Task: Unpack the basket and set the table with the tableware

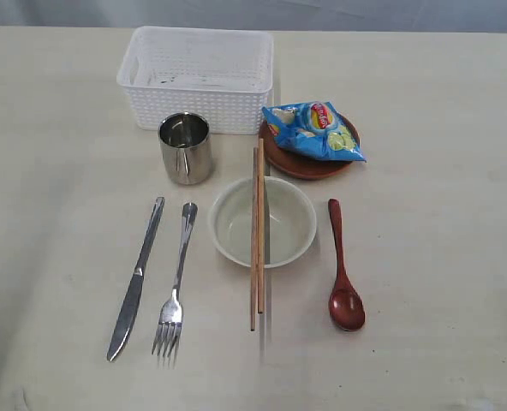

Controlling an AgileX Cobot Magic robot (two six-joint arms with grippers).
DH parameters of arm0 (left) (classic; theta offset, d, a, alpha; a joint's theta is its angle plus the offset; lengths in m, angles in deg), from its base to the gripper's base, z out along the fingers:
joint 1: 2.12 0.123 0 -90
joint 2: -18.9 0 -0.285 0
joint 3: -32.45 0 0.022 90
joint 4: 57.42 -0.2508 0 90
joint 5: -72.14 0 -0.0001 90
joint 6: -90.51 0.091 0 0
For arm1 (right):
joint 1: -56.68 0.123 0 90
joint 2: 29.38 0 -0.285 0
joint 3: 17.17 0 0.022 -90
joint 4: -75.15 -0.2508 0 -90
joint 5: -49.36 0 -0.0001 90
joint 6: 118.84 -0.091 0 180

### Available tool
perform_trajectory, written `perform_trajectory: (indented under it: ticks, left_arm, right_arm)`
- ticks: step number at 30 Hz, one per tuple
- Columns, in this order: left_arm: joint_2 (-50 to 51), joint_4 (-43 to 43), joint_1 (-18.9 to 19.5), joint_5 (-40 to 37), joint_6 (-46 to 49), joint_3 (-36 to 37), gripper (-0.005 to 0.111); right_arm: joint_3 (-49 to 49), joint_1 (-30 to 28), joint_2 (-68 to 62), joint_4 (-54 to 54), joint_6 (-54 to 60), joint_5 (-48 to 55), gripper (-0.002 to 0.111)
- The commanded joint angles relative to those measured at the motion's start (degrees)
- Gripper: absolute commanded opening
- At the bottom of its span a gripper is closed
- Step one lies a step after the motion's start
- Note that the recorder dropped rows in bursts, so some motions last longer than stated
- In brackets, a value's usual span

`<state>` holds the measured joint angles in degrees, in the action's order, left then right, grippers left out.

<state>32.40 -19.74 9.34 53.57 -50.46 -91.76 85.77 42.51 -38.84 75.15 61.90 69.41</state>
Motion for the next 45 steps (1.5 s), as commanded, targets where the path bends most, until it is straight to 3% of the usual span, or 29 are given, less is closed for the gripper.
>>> perform_trajectory:
  ticks: [1,12,14,18,21,25,34,39,45]
  left_arm:
    - [-0.3,0.8,4.3,0.1,0.0,0.4,0.000]
    - [-0.8,-0.4,5.0,0.2,-1.8,0.9,0.000]
    - [-1.8,-9.0,5.0,0.3,-10.1,1.7,0.000]
    - [-3.4,-32.2,5.0,2.2,-37.9,4.8,0.000]
    - [-4.9,-42.0,4.6,5.7,-48.3,8.4,0.000]
    - [-5.7,-42.6,1.7,11.5,-48.9,14.0,0.000]
    - [-5.7,-48.7,-8.0,11.6,-48.9,19.5,0.000]
    - [-5.7,-49.4,-8.4,10.5,-49.5,21.4,0.000]
    - [-5.7,-49.4,-8.4,1.9,-53.2,21.4,0.000]
  right_arm:
    - [-0.2,-0.4,0.3,0.0,-0.1,-0.2,0.000]
    - [-0.2,-0.4,0.3,0.0,-0.1,-0.2,0.000]
    - [-0.2,-0.4,0.3,0.0,-0.1,-0.2,0.000]
    - [-0.2,-0.4,0.3,0.0,-0.1,-0.2,0.000]
    - [-0.2,-0.4,0.3,0.0,-0.1,-0.2,0.000]
    - [-0.2,-0.4,0.3,0.0,-0.1,-0.2,0.000]
    - [-0.2,-0.4,0.3,0.0,-0.1,-0.2,0.000]
    - [-0.2,-0.4,0.3,0.0,-0.1,-0.2,0.000]
    - [-0.2,-0.4,0.3,0.0,-0.1,-0.2,0.000]
